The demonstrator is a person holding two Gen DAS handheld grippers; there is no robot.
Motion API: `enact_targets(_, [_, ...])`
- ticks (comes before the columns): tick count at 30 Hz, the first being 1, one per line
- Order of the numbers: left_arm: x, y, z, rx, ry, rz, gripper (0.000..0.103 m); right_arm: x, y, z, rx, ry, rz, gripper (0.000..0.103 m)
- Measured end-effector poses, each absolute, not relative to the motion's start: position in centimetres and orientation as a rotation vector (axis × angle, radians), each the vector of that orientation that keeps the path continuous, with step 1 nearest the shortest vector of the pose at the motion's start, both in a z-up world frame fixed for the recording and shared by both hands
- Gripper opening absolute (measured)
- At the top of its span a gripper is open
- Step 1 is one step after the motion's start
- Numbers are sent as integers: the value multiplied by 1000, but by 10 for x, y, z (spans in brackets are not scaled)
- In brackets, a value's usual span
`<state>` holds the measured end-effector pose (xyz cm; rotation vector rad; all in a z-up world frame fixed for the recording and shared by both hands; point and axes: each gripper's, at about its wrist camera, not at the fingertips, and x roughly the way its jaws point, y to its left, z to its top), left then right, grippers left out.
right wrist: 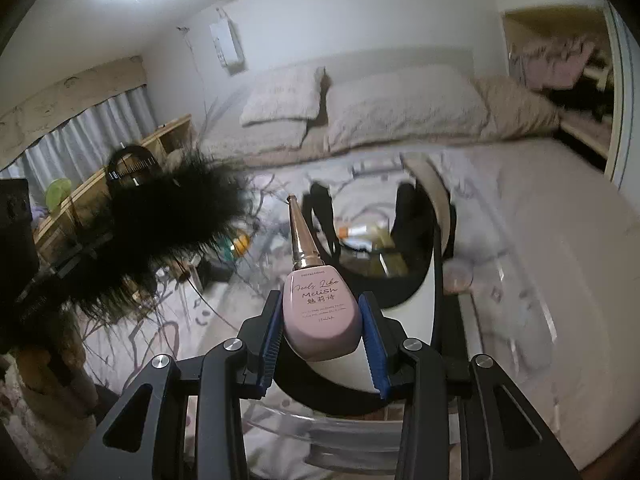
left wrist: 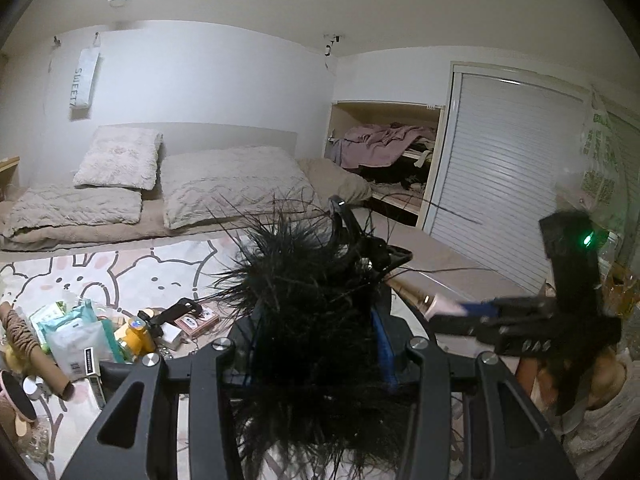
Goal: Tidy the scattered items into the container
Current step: 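Carry the boa with the left tool while the right tool carries the nail polish toward the bin, then lower the boa into the bin with the left tool while the right tool drops the nail polish in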
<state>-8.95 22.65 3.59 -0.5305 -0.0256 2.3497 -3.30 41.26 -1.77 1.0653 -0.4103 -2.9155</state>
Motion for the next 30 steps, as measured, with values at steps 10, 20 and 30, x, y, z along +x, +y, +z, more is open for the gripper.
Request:
enact_targets(10, [-91,236,36,-535,-33,2347,45,-53,405,-43,1306,-327,-2763,68])
enact_targets(20, [-88,251,37,-552,-26,2311,45,-40,427,-24,1247,-279,-2934,103])
enact_targets(30, [-93,278,29,-609,-41,2261,45,-24,460,-2,1129,-447,-3053,103])
